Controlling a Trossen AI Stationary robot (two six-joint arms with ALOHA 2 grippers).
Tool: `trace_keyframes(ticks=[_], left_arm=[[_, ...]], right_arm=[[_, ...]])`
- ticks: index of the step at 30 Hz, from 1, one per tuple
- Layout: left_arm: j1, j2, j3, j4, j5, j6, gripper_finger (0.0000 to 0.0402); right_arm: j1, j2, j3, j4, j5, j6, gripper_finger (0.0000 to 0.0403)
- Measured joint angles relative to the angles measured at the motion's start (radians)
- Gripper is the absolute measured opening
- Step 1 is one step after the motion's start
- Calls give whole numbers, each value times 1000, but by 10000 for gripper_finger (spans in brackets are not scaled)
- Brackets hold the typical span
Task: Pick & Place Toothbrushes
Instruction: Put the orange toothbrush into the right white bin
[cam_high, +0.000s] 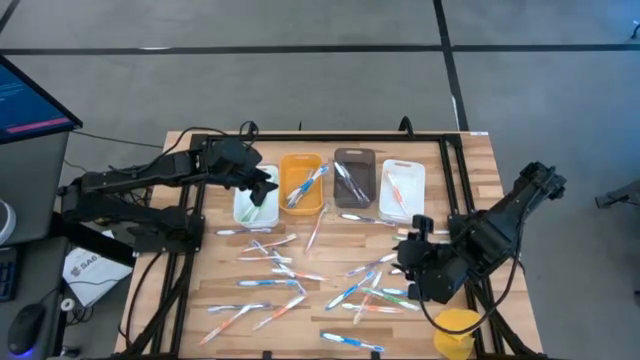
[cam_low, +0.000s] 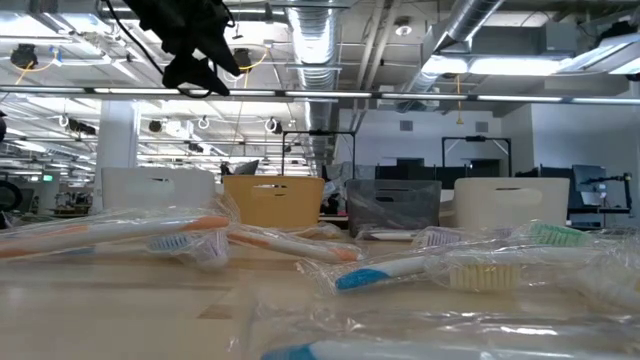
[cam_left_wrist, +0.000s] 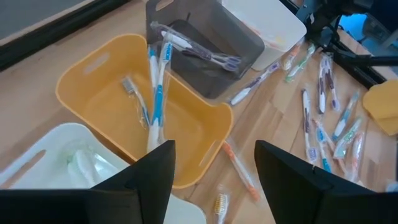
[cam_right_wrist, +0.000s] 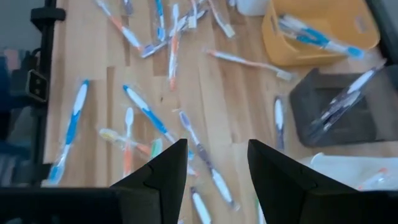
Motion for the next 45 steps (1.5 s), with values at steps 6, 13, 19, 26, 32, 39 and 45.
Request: trace_keyframes(ticks=[6, 13, 19, 26, 32, 39, 45], left_arm=[[-44, 0, 0, 6, 0, -30, 213], [-177, 0, 0, 21, -7, -57, 213], [-350, 1, -35, 93, -115, -73, 213], [-496, 1, -106, 243, -180, -89, 213], [-542, 0, -135, 276, -190, -83, 213], [-547, 0, -178, 285, -191, -79, 213], [-549, 0, -179, 301, -191, -23, 213]], right_arm=[[-23, 2, -1, 1, -33, 63, 163], [-81, 75, -7, -5, -176, -65, 163], [-143, 187, -7, 11, -402, -34, 163], [-167, 333, -8, 118, -593, -55, 163], [-174, 460, 27, 172, -727, -77, 163], [-162, 553, 63, 218, -736, -77, 163], [-142, 617, 63, 219, -727, -71, 163]])
